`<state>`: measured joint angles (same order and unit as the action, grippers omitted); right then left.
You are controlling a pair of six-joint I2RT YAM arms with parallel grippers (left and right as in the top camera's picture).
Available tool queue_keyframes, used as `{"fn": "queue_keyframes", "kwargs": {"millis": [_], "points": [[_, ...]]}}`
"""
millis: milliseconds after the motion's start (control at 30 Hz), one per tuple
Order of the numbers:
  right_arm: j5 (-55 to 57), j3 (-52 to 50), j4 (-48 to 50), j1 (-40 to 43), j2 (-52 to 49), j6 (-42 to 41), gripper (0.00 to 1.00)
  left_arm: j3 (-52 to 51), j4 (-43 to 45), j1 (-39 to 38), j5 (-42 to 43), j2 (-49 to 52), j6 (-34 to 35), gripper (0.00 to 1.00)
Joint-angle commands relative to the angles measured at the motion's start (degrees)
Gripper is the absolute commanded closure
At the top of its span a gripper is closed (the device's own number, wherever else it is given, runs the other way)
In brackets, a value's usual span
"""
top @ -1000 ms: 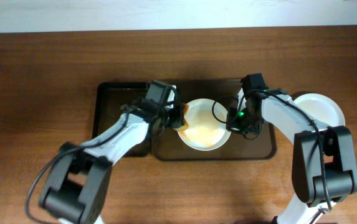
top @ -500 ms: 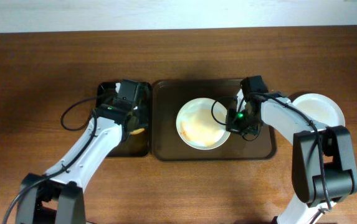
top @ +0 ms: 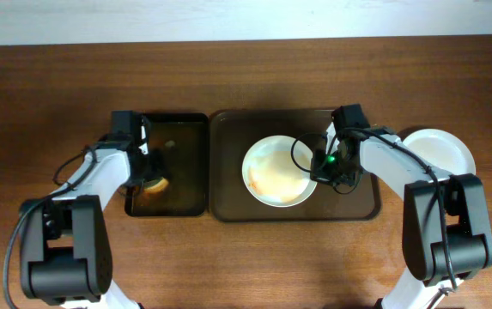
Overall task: Clean dirty plates on tray and stack at the side
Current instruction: 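Lower the sponge into the water tray and release it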
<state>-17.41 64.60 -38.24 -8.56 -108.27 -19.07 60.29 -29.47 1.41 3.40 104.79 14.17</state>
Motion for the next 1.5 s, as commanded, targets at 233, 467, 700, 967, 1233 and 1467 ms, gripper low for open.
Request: {"fn": "queue_keyframes", "kwargs": {"millis": [233, 467, 700, 967, 1233, 1467], "points": [[1.38, -1.38, -0.55, -0.48, -0.79, 0.57, 0.96, -0.37, -1.90, -1.88, -7.50, 1.33, 0.09, 1.00], [1.38, -1.38, -0.52, -0.48, -0.79, 0.57, 0.96, -0.37, 1.79, -1.90, 6.62, 1.33, -11.15, 1.00], [1.40, -1.38, -0.55, -0.48, -0.79, 0.57, 0.96, -0.35, -0.04, -5.79, 5.70, 1.33, -18.51, 1.00], [1.40, -1.38, -0.79, -0.48, -0.79, 0.59, 0.96, 1.81, 0.22, -11.32, -2.73, 1.14, -10.91, 0.86], [1.64, 1.11, -1.53, -0.48, 5.33, 5.22, 0.96, 4.81, -5.09, -11.30, -2.78, -11.13, -10.32, 0.00], [17.57, 1.16, -6.14, -0.90, 17.07, 5.33, 0.96, 4.79, -10.32, -11.32, -2.75, -11.72, -10.32, 0.00]]}}
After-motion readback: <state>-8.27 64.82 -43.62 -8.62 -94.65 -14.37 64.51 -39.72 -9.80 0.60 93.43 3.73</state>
